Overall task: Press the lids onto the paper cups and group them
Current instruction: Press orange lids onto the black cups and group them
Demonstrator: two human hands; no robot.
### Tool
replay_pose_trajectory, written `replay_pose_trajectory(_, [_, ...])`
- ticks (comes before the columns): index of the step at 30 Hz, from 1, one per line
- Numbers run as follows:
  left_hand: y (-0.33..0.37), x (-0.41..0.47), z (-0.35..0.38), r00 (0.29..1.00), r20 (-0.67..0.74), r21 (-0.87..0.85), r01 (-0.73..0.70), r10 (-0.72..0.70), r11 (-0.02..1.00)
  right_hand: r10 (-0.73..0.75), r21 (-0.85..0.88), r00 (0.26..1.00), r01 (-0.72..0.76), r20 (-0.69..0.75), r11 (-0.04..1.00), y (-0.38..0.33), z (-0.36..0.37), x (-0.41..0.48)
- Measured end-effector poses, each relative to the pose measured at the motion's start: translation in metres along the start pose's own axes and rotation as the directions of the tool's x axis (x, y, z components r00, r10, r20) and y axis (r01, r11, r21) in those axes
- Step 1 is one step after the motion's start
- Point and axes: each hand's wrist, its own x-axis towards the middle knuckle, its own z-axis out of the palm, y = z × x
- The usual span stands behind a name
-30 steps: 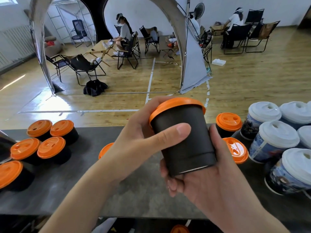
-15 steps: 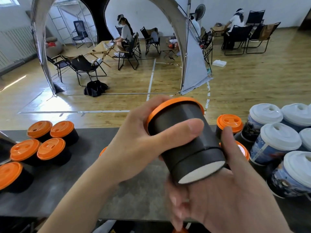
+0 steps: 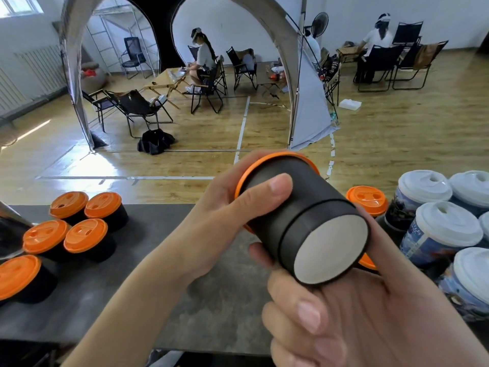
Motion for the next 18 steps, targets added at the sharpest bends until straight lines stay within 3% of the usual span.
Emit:
replay_pose_trajectory(3, [0.005, 0.001, -0.002, 0.999, -0.020, 0.015, -0.030, 0.030, 0.999, 0.052, -0.032, 0.943, -0.044, 0.330, 0.999, 0.027, -0.018, 0.004])
replay_pose_trajectory(5, [0.008, 0.002, -0.005, 0.991, -0.082, 0.211, -0.086, 0.106, 0.974, 0.164, 0.002, 0.899, -0.181, 0.406, 0.984, 0.045, -0.025, 0.012])
replay_pose_trajectory(6, [0.011, 0.003, -0.006, 0.986, -0.098, 0.303, -0.101, 0.136, 0.948, 0.186, -0.009, 0.829, -0.214, 0.527, 0.977, 0.046, -0.020, 0.006])
replay_pose_trajectory(8, [0.014, 0.004, -0.008, 0.988, -0.087, 0.365, -0.091, 0.131, 0.927, 0.168, 0.037, 0.818, -0.224, 0.550, 0.974, 0.058, -0.024, 0.010])
replay_pose_trajectory(10, [0.015, 0.004, -0.010, 0.997, -0.026, 0.282, -0.058, 0.068, 0.958, 0.162, 0.054, 0.797, -0.237, 0.582, 0.970, 0.053, -0.019, 0.008])
replay_pose_trajectory(13, [0.011, 0.005, -0.012, 0.998, 0.032, 0.103, -0.061, 0.058, 0.993, 0.249, 0.091, 0.638, -0.450, 0.729, 0.888, 0.049, -0.021, 0.008])
replay_pose_trajectory(15, [0.006, 0.006, -0.012, 0.998, 0.021, 0.015, -0.058, 0.058, 0.998, 0.233, 0.103, 0.556, -0.506, 0.798, 0.856, 0.048, -0.023, 0.008])
replay_pose_trajectory(18, [0.002, 0.011, -0.012, 1.000, 0.006, -0.060, -0.024, 0.024, 0.998, 0.195, 0.086, 0.540, -0.451, 0.819, 0.889, 0.047, -0.022, 0.007])
